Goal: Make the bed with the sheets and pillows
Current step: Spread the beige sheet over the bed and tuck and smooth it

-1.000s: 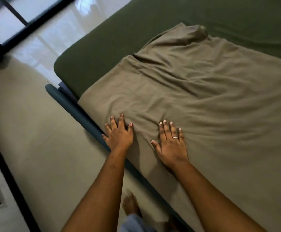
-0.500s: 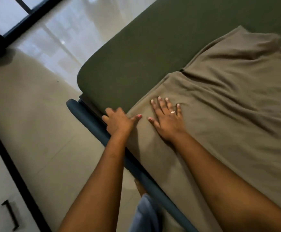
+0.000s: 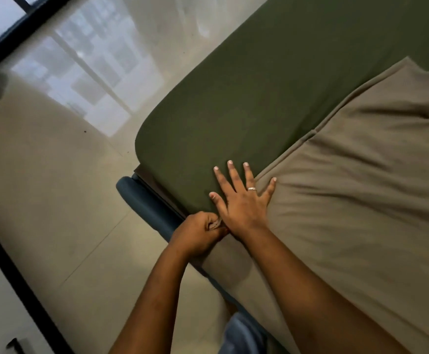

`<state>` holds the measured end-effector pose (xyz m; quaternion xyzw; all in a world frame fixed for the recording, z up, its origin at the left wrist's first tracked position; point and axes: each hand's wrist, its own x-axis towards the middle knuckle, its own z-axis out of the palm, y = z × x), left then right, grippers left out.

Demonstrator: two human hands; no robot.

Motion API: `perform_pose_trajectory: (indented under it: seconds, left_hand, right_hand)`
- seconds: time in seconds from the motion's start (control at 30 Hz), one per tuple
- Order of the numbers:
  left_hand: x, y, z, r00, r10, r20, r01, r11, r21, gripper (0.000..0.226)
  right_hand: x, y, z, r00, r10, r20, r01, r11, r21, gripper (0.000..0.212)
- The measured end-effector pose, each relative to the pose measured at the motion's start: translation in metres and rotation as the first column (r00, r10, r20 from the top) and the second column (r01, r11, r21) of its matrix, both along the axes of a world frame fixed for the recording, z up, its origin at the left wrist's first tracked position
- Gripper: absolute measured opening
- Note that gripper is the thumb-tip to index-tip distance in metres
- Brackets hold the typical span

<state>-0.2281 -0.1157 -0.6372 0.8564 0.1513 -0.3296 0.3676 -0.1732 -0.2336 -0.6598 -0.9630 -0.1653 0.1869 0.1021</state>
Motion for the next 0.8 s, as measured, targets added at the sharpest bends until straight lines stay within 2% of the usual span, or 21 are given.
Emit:
perform_pose_trajectory:
  seconds: [0.07, 0.13, 0.2, 0.27, 0.37, 0.43, 0.57, 0.67, 0.73, 0.8]
  left_hand:
    - [0.013, -0.008, 0.011, 0.997, -0.082, 0.001, 0.080, 0.974, 0.213, 0.032]
    - [0.029, -0.016, 0.026, 0.988, -0.151, 0.024, 0.127, 0.900, 0.417, 0.015]
    - [0.050, -0.027, 0.036, 0.979, -0.154, 0.132, 0.076, 0.881, 0.466, 0.017]
    - [0.078, -0.040, 0.037, 0.947, -0.160, 0.278, 0.020, 0.895, 0.446, 0.023]
    - [0.136, -0.069, 0.019, 0.883, -0.253, 0.396, 0.056, 0.894, 0.445, 0.037]
    - [0.171, -0.092, 0.004, 0.866, -0.320, 0.385, 0.147, 0.897, 0.416, 0.052]
    - [0.222, -0.141, -0.017, 0.903, -0.390, 0.179, 0.317, 0.888, 0.333, 0.087]
    - [0.244, -0.159, -0.024, 0.904, -0.426, 0.029, 0.396, 0.862, 0.316, 0.106]
    - [0.253, -0.161, -0.029, 0.898, -0.439, -0.004, 0.419, 0.855, 0.305, 0.115]
    - [0.254, -0.158, -0.033, 0.898, -0.440, -0.011, 0.424, 0.858, 0.289, 0.120]
  right_hand:
    - [0.014, -0.001, 0.004, 0.999, 0.019, -0.031, -0.016, 0.995, 0.102, 0.057]
    - [0.036, -0.006, 0.009, 1.000, -0.002, -0.025, 0.008, 0.968, 0.250, 0.052]
    - [0.069, -0.020, 0.016, 0.990, -0.130, 0.051, 0.099, 0.912, 0.398, 0.043]
    - [0.112, -0.042, 0.024, 0.950, -0.293, 0.109, 0.217, 0.869, 0.444, 0.034]
    - [0.178, -0.096, 0.038, 0.883, -0.443, 0.154, 0.377, 0.866, 0.328, 0.031]
    - [0.213, -0.135, 0.044, 0.863, -0.476, 0.170, 0.445, 0.875, 0.190, 0.034]
    - [0.259, -0.204, 0.043, 0.838, -0.530, 0.130, 0.541, 0.838, -0.074, 0.041]
    - [0.280, -0.242, 0.038, 0.828, -0.555, 0.083, 0.561, 0.817, -0.134, 0.041]
    - [0.292, -0.261, 0.033, 0.847, -0.528, 0.059, 0.530, 0.832, -0.164, 0.041]
    - [0.302, -0.272, 0.027, 0.851, -0.524, 0.025, 0.521, 0.837, -0.170, 0.062]
